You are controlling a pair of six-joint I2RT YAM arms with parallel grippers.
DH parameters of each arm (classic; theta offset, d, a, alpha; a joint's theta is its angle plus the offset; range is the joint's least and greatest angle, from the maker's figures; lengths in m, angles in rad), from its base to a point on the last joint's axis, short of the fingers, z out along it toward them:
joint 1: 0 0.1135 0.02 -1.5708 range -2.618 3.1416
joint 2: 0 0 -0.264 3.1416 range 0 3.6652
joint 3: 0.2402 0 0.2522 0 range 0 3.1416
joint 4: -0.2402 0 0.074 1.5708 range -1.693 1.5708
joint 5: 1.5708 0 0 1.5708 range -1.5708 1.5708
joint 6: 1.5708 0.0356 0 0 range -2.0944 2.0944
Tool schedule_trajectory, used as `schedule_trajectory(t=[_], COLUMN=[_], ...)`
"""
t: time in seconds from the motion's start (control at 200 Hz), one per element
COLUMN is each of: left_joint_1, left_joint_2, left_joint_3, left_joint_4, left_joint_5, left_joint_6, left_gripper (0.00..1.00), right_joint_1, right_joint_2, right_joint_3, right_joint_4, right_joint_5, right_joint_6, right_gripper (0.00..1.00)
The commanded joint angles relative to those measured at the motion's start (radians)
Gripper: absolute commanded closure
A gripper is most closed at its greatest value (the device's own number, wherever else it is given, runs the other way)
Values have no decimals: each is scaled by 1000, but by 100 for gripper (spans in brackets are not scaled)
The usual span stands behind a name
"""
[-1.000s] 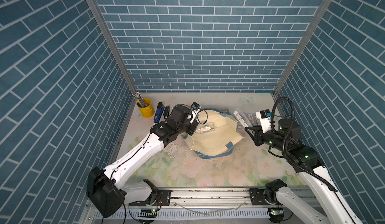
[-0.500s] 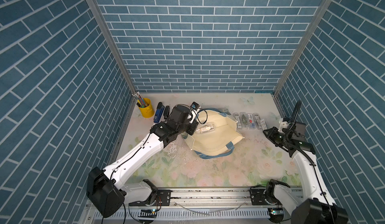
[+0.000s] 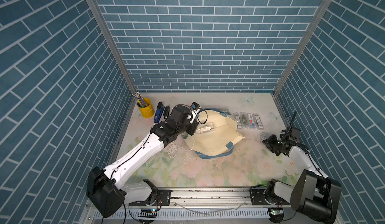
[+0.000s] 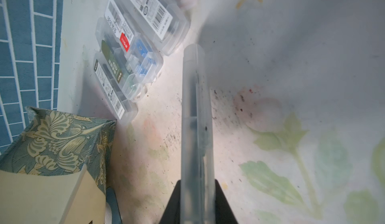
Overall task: Take out the compass set from the canvas bag
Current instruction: Place the compass set at the center of the board.
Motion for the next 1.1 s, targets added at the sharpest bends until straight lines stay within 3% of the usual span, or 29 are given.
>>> schedule_trajectory(t=[0.0,0.365,0.685,1.095], left_joint_1=[-5,-4,-4,-4], left_joint_2=[-40,-36,-41,-41], left_joint_3=[-9,-11,-14,-21], left_joint_4=[82,105,110,115], left_joint_5=[22,41,51,64], left_joint_6=[-9,-26,-27,-29], left_gripper=[100,100,100,100], right_joint_1=[-33,-87,-121,-100], right_joint_2=[32,68,74,317], right_joint_3=[-26,-53,-29,131], right_joint_4=[22,36,63,186], right_joint_5=[-26,-17,48,39], right_joint_6=[-32,-63,-41,-27], right_gripper=[91,60,48,44])
